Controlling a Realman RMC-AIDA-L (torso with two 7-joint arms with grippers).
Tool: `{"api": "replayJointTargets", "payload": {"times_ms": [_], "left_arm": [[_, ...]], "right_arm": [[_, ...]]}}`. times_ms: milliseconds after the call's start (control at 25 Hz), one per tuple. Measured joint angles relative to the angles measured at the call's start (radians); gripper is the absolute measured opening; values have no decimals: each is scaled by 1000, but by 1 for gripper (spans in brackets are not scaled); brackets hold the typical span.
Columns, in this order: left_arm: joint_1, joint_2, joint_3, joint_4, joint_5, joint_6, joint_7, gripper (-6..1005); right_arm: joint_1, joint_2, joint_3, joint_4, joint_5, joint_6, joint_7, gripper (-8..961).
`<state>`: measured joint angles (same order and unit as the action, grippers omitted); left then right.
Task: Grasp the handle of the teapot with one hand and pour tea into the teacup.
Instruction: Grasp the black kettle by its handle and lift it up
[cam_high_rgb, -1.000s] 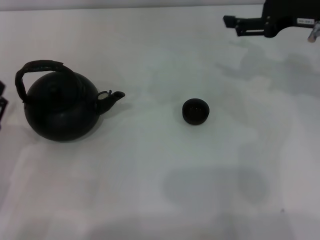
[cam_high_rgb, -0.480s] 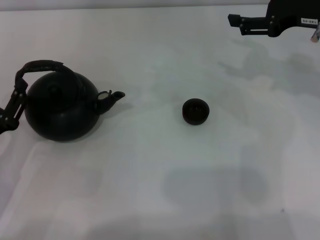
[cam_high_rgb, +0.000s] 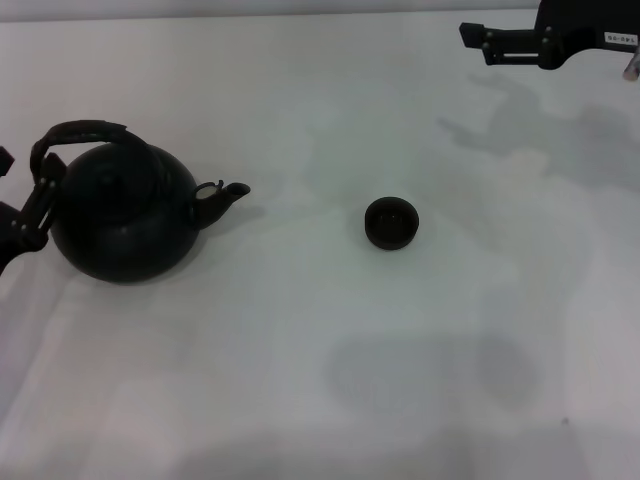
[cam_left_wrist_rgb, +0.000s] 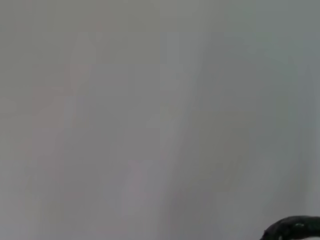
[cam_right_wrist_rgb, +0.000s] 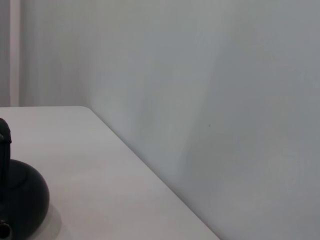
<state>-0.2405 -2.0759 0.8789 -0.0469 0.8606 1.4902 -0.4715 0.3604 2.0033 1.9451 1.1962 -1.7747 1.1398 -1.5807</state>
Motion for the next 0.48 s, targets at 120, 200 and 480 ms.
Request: {"api": "replayJointTargets", "payload": {"times_ms": [120, 200, 480], "left_arm": [[-7, 1, 0, 0, 0, -6, -4, 636], [-11, 2, 0, 1, 0, -7, -5, 629], [-22, 2, 2, 1, 1, -19, -5, 533]], "right_arm": [[1, 0, 0, -4, 0, -7, -1, 863], [2, 0, 0, -11, 0, -13, -2, 863], [6, 0, 0, -26, 0, -28, -15, 862]]}}
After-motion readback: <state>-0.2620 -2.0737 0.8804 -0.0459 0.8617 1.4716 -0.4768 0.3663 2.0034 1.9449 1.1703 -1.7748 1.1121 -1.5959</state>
